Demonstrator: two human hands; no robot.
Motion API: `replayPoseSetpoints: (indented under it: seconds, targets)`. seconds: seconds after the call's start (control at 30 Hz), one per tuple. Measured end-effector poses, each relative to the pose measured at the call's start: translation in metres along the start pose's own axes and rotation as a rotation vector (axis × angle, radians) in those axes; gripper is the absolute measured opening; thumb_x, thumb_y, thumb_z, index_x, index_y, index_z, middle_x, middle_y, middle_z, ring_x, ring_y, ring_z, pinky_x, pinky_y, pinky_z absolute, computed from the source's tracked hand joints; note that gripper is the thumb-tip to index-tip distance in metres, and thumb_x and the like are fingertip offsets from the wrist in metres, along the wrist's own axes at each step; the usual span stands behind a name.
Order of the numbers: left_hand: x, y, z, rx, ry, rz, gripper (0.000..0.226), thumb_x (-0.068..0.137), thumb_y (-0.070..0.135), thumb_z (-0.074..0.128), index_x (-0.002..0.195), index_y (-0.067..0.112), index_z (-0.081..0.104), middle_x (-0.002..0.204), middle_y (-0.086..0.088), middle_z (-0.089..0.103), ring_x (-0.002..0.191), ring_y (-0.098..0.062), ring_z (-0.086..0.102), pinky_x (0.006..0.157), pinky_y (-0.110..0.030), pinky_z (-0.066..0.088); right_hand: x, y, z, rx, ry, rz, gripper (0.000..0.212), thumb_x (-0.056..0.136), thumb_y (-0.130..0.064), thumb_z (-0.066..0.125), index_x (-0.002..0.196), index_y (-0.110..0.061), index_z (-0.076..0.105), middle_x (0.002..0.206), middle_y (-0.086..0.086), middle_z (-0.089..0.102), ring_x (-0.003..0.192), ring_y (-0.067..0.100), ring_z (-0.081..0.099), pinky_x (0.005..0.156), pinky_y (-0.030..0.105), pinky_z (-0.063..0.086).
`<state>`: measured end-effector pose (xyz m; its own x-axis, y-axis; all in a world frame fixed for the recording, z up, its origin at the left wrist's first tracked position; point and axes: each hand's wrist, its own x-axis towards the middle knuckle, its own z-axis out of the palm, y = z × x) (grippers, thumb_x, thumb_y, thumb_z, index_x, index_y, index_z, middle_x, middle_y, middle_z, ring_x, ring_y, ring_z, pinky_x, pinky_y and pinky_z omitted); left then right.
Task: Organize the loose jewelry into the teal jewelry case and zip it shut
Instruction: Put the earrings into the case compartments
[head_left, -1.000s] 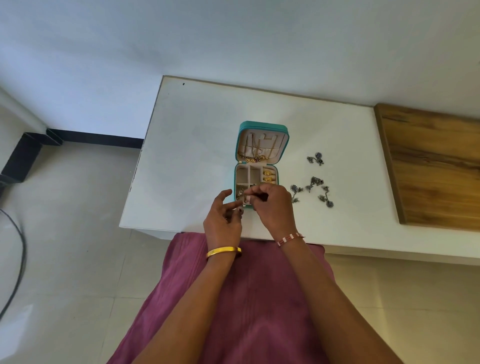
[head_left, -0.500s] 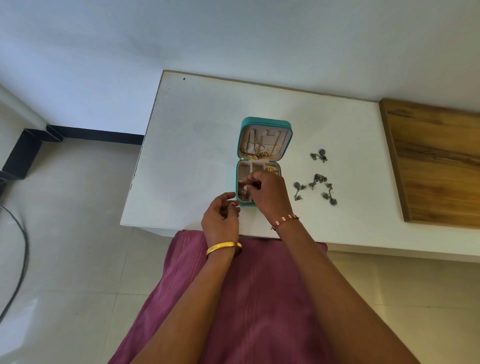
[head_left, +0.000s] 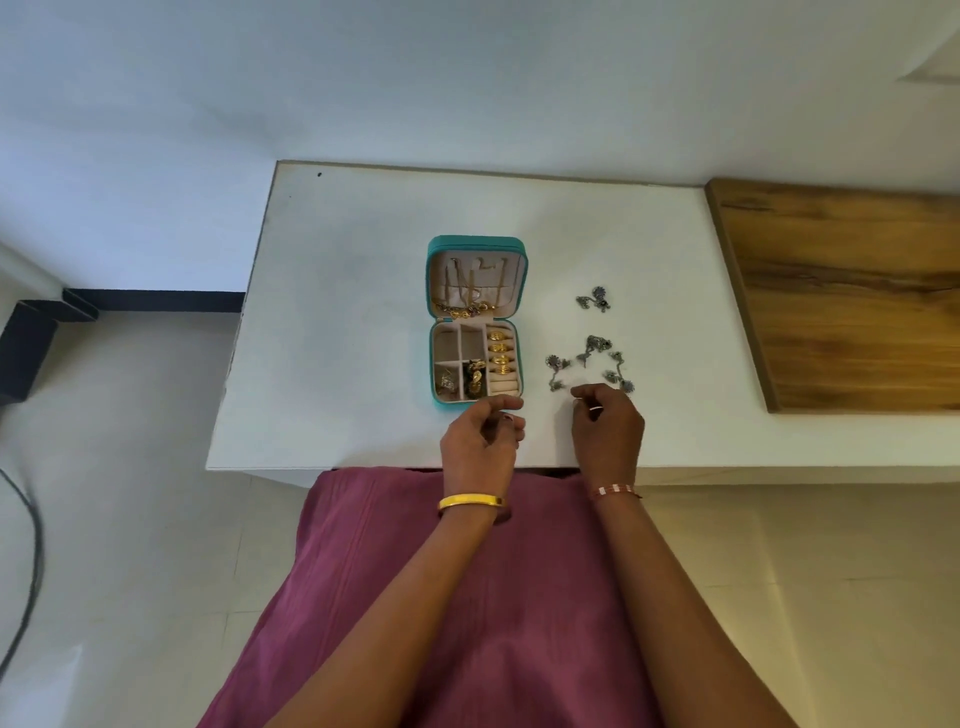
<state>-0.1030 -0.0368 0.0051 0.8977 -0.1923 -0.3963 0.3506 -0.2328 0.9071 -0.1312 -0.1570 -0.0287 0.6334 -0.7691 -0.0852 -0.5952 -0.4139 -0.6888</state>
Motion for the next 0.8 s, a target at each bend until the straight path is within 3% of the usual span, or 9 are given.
replayPoseSetpoints:
  seconds: [0.23,0.37,0.53,0.6,0.67,0.8]
  targets:
    - [0.007,-0.004,0.027,0.1,-0.05,0.0,0.027,0.085,0.0,0.046,0.084,0.021,0.063,0.077,-0.004,0.066,0.074,-0.018,0.064,0.085,-0.043,0.053,0.005,0.001,0.011,-0.267,-0.143,-0.207,0.037,0.089,-0.008,0.049,0.126,-0.006,0.053,0.11,0.022,0.049,0.103,0.034,0.048,0.08,0.037,0.045]
    - [0.01,-0.009,0.025,0.12,-0.023,-0.034,0.024,0.086,0.0,0.047,0.088,0.018,0.064,0.083,-0.005,0.066,0.076,-0.018,0.063,0.086,-0.043,0.053,0.003,0.001,0.01,-0.303,-0.159,-0.262,0.025,0.09,-0.006,0.048,0.11,0.0,0.061,0.101,0.023,0.052,0.097,0.036,0.049,0.073,0.04,0.045]
    - [0.006,-0.019,0.019,0.128,-0.017,-0.065,0.024,0.086,-0.001,0.048,0.096,0.011,0.066,0.09,-0.008,0.067,0.083,-0.02,0.063,0.09,-0.042,0.052,-0.002,0.003,0.008,-0.293,-0.226,-0.334,0.019,0.089,-0.003,0.049,0.102,0.004,0.062,0.099,0.023,0.055,0.095,0.034,0.05,0.07,0.031,0.036]
    - [0.005,-0.019,0.019,0.182,-0.027,-0.031,0.027,0.085,-0.001,0.049,0.104,0.01,0.064,0.104,-0.009,0.068,0.094,-0.02,0.062,0.094,-0.032,0.049,-0.005,0.0,0.004,-0.208,-0.242,-0.325,0.019,0.089,-0.002,0.05,0.101,0.003,0.062,0.102,0.022,0.058,0.097,0.032,0.053,0.074,0.028,0.038]
    - [0.004,-0.016,0.018,0.255,-0.028,0.035,0.031,0.086,0.001,0.049,0.114,0.011,0.06,0.117,-0.008,0.063,0.102,-0.017,0.059,0.088,-0.016,0.042,-0.009,-0.006,-0.001,-0.077,-0.229,-0.299,0.016,0.088,-0.002,0.051,0.098,0.001,0.063,0.101,0.018,0.063,0.094,0.028,0.058,0.076,0.025,0.04]
    - [0.004,-0.008,0.018,0.282,-0.077,0.135,0.036,0.088,0.001,0.047,0.122,0.013,0.054,0.127,-0.006,0.057,0.116,-0.018,0.052,0.087,-0.011,0.037,-0.019,-0.018,-0.014,0.124,-0.216,-0.271,0.012,0.084,-0.001,0.059,0.094,-0.002,0.066,0.092,0.011,0.068,0.081,0.019,0.061,0.068,0.007,0.041]
